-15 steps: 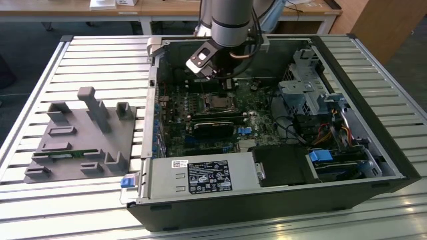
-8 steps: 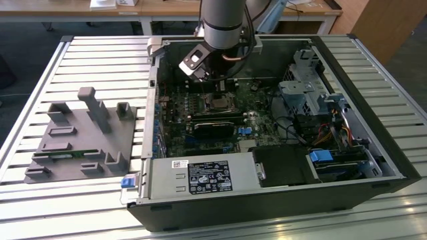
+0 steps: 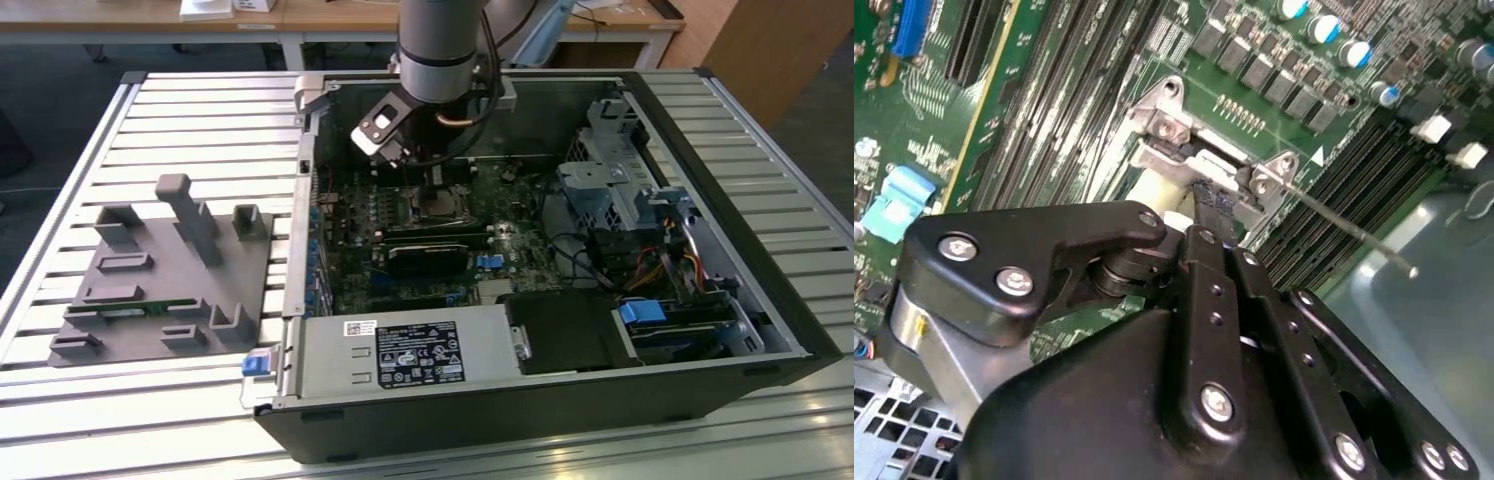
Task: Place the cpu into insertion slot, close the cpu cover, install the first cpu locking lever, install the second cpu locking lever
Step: 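Close the cpu cover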
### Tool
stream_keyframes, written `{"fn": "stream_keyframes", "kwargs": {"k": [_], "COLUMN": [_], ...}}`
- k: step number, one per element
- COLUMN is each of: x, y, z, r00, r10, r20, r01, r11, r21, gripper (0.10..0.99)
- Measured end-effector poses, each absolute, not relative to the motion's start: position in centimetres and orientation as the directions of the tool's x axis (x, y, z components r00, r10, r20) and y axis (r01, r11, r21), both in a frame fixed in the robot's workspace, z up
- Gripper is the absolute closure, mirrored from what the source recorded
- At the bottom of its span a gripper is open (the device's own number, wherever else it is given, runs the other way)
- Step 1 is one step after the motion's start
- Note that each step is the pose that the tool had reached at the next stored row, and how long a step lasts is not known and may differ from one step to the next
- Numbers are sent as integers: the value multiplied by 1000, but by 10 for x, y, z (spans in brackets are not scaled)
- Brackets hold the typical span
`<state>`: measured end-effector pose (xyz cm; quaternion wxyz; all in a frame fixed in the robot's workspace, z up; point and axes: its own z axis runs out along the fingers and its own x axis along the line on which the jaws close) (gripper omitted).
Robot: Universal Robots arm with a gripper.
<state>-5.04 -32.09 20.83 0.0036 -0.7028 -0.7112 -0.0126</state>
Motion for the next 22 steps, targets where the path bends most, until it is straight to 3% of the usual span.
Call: {"fn": "stream_keyframes", "kwargs": {"k": [22], "x": [-50], "y": [-321], "z": [209], "r00": [-12], "r10": [1000], "r20": [26], "r01": [1000], "r11": [12], "r21": [13], "gripper": [980]}}
